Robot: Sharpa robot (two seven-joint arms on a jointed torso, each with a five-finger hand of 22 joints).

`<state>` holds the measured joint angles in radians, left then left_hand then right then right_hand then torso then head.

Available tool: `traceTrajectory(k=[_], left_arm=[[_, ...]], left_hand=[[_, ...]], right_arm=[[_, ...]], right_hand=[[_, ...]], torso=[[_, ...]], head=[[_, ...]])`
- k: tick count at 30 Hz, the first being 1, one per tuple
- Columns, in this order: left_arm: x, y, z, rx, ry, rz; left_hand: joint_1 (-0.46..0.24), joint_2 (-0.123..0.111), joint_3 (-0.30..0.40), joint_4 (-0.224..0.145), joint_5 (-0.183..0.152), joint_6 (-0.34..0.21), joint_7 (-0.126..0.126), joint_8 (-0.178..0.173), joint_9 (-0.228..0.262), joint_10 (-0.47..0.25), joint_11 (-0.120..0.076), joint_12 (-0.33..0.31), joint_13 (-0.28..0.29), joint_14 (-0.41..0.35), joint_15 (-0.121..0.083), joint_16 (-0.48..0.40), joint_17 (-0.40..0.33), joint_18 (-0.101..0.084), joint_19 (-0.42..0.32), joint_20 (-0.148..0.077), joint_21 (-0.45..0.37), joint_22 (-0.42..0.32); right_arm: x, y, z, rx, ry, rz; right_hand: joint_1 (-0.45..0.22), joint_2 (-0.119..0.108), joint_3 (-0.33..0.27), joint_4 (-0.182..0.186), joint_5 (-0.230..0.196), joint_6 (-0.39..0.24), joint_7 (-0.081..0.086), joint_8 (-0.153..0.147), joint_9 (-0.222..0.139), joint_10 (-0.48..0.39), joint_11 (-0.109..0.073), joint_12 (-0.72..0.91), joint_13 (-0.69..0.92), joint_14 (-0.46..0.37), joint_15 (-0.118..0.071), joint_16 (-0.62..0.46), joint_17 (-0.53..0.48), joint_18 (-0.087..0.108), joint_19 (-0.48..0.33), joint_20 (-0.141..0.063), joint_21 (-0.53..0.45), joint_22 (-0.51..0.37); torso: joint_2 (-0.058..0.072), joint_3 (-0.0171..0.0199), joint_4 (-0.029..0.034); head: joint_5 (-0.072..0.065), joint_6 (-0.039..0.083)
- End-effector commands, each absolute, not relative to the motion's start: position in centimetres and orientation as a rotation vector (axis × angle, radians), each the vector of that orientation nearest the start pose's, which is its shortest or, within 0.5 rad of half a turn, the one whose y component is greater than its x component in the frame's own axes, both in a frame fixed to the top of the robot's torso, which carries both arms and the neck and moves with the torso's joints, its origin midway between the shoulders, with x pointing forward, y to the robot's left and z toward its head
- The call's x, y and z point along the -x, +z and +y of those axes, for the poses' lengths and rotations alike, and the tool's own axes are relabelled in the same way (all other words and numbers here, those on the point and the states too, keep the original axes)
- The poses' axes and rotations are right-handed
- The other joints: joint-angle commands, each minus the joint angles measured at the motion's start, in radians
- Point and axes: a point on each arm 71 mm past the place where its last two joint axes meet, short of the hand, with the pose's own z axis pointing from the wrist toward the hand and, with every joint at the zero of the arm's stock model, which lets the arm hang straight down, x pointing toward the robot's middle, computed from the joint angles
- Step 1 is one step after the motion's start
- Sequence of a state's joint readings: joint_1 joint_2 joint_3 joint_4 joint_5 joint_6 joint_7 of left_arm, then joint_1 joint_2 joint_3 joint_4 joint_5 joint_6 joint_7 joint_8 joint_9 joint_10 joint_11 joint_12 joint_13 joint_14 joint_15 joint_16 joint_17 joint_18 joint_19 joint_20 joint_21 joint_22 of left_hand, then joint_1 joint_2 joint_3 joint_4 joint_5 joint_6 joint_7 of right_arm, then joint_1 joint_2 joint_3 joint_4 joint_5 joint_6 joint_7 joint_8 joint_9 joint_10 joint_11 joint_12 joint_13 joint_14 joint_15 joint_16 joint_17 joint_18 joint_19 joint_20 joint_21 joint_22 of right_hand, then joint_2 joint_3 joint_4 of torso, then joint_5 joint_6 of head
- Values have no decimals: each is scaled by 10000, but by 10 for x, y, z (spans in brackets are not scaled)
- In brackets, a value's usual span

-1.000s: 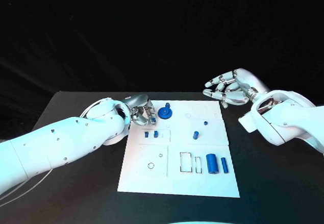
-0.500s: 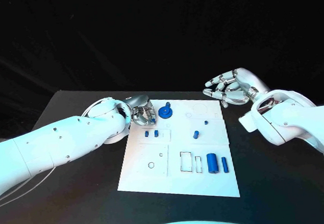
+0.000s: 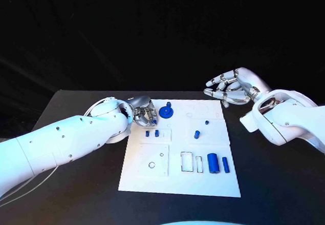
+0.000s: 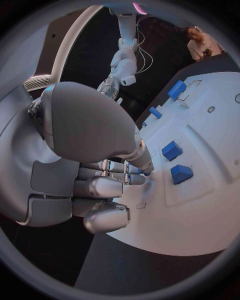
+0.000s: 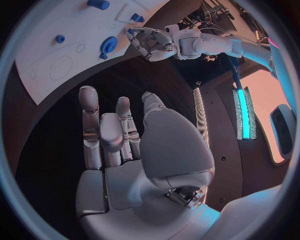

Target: Assemble the parts on the task board

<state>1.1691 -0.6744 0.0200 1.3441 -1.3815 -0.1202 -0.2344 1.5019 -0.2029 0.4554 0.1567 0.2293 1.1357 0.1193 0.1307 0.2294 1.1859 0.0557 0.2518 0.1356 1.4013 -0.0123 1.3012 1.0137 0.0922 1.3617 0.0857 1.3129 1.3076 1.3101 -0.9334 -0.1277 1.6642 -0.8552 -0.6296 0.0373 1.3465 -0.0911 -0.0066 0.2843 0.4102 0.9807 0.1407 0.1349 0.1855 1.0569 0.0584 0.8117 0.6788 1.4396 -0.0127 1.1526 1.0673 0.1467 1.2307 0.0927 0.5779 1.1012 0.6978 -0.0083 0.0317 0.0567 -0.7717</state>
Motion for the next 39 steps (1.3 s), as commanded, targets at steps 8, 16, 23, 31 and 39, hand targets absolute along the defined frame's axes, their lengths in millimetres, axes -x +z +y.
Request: traceTrajectory(k=[8, 16, 23, 31, 39], left_arm=[[-517, -209, 169, -599, -5438, 19356], [-518, -210, 170, -554, -5245, 19384], [-519, -211, 169, -523, -5185, 19396], [-519, -212, 169, -557, -5146, 19497], [-519, -213, 169, -566, -5110, 19561]], left_hand=[[-107, 25, 3, -46, -8, 107, -8, 27, 5, 94, 7, -66, 15, 73, -4, 15, -24, -171, 61, 2, 54, 432], [-110, 27, 2, -46, -8, 110, -10, 26, 4, 99, 6, -69, 17, 84, -5, 32, 11, -173, 65, 2, 58, 436], [-121, 22, -4, -45, -11, 104, -8, 17, 0, 100, 7, -78, 18, 92, -6, 46, 37, -173, 67, 0, 61, 439], [-187, -38, -28, -54, -8, -91, 35, -155, -81, 98, 34, -184, 27, 75, 10, 15, -35, -163, 31, 0, 16, 409], [-214, -83, -18, -67, -5, -290, 99, -344, -170, 128, 66, -270, 44, 56, 32, -19, -128, -157, 8, 13, -14, 392]], right_arm=[[-470, -142, -218, -3881, 9497, 14652], [-470, -142, -217, -3879, 9499, 14646], [-470, -143, -217, -3876, 9497, 14656], [-470, -143, -217, -3878, 9494, 14671], [-470, -143, -218, -3882, 9486, 14680]], right_hand=[[22, 33, 37, 6, 64, 27, -24, 57, 14, -49, -33, -57, -22, -15, -45, -31, 31, 154, 93, -15, -26, -2], [22, 33, 37, 6, 64, 27, -24, 57, 14, -49, -33, -57, -22, -15, -45, -31, 31, 154, 93, -15, -26, -2], [22, 33, 37, 6, 64, 27, -24, 57, 14, -49, -33, -57, -22, -15, -45, -31, 31, 154, 93, -15, -26, -2], [22, 33, 37, 6, 64, 27, -24, 57, 14, -49, -33, -57, -22, -15, -45, -31, 31, 154, 93, -15, -26, -2], [22, 33, 37, 6, 64, 27, -24, 57, 14, -49, -33, -57, -22, -15, -45, -31, 31, 154, 93, -15, -26, -2]], torso=[[-6, 0, 4], [-5, 1, 12], [-2, 2, -2], [-2, 6, 7], [-8, 5, 3]], head=[[-7, -14], [-4, -3], [4, 8], [-11, 24], [-7, 29]])
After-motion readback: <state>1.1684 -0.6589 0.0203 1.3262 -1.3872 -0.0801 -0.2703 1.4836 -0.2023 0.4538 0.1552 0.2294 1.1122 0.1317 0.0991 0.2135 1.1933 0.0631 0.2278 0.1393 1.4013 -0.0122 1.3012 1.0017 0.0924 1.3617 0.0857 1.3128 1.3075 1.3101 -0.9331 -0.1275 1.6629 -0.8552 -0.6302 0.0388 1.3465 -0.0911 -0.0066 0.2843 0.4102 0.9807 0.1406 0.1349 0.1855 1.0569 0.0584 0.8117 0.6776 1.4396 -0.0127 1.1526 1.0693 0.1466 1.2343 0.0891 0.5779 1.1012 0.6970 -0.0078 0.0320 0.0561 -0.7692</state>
